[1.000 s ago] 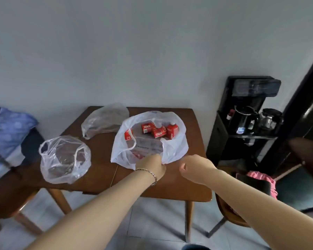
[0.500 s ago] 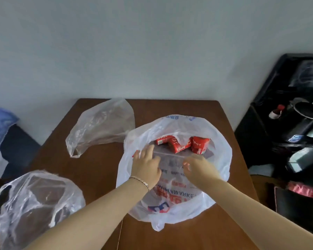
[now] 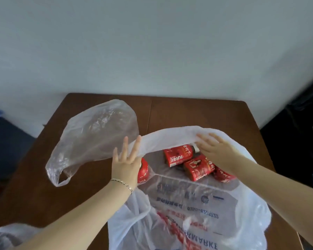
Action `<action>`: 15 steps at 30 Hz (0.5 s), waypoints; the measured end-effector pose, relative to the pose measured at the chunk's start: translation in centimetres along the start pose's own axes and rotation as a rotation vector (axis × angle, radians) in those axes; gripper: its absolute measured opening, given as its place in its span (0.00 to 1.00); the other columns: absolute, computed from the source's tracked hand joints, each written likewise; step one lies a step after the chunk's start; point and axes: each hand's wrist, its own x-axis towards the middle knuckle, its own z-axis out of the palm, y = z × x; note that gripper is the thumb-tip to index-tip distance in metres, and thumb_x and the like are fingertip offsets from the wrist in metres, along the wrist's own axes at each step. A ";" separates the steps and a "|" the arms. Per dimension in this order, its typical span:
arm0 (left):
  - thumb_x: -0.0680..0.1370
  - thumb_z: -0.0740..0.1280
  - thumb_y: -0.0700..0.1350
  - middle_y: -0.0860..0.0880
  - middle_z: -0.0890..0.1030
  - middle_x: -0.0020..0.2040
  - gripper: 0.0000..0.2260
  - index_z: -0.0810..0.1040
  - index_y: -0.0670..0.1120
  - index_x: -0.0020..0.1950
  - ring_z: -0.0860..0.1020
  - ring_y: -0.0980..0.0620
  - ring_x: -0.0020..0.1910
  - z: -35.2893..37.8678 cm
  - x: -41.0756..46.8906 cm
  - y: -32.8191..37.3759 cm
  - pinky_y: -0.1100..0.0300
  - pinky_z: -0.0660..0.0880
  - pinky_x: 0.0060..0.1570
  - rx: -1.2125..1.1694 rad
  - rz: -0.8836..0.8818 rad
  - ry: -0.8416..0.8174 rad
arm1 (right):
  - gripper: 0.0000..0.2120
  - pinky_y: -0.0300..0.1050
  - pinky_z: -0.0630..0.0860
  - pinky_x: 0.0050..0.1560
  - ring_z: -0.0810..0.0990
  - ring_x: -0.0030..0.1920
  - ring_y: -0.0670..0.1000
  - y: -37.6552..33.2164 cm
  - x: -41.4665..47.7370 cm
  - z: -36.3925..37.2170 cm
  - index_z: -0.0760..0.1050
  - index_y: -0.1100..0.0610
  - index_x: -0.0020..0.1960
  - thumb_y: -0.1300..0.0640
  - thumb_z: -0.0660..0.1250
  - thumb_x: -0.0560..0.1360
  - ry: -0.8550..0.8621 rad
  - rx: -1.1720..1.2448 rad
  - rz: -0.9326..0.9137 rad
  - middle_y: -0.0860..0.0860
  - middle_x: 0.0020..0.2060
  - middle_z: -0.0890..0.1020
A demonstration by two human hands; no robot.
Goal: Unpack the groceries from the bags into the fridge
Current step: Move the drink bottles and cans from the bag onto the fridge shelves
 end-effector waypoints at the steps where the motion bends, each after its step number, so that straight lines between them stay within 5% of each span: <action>1: 0.77 0.67 0.49 0.49 0.30 0.74 0.24 0.64 0.55 0.71 0.37 0.40 0.75 -0.4 0.6 -0.5 0.43 0.49 0.72 -0.017 0.009 0.011 | 0.31 0.55 0.66 0.68 0.65 0.72 0.58 0.7 0.6 -0.3 0.72 0.61 0.67 0.60 0.76 0.65 -0.004 0.013 0.018 0.55 0.69 0.71; 3: 0.78 0.65 0.46 0.48 0.37 0.77 0.24 0.63 0.54 0.72 0.43 0.42 0.76 -1.1 1.7 -1.7 0.48 0.56 0.72 -0.051 0.002 0.027 | 0.31 0.53 0.75 0.59 0.75 0.64 0.56 1.7 1.6 0.4 0.78 0.60 0.60 0.61 0.81 0.57 0.007 0.120 0.084 0.55 0.61 0.79; 6: 0.77 0.66 0.42 0.48 0.44 0.78 0.29 0.58 0.56 0.75 0.48 0.46 0.77 -0.5 3.4 -4.1 0.52 0.57 0.72 -0.020 0.011 -0.047 | 0.23 0.46 0.55 0.73 0.57 0.75 0.50 1.2 1.9 3.3 0.65 0.53 0.72 0.59 0.60 0.77 -0.082 0.223 0.102 0.48 0.73 0.64; 9: 0.73 0.71 0.46 0.47 0.46 0.78 0.36 0.55 0.57 0.75 0.49 0.47 0.76 1.8 3.8 -4.9 0.50 0.54 0.73 -0.020 0.006 -0.240 | 0.18 0.45 0.52 0.73 0.60 0.73 0.49 -0.3 1.7 4.6 0.70 0.48 0.67 0.56 0.58 0.79 -0.083 0.446 0.120 0.45 0.69 0.69; 12: 0.61 0.79 0.40 0.41 0.63 0.73 0.31 0.76 0.51 0.62 0.62 0.41 0.72 3.3 2.6 -4.4 0.48 0.60 0.68 -0.050 0.082 0.086 | 0.20 0.52 0.73 0.61 0.79 0.59 0.56 -1.6 1.2 5.1 0.82 0.53 0.49 0.51 0.79 0.59 0.004 0.423 0.071 0.50 0.53 0.83; 15: 0.58 0.76 0.36 0.43 0.70 0.58 0.23 0.79 0.44 0.53 0.71 0.43 0.56 4.3 1.6 -3.6 0.46 0.75 0.54 -0.167 0.374 0.463 | 0.30 0.52 0.77 0.51 0.81 0.48 0.57 -2.9 0.1 6.3 0.84 0.55 0.44 0.49 0.82 0.43 0.098 0.225 -0.011 0.52 0.43 0.84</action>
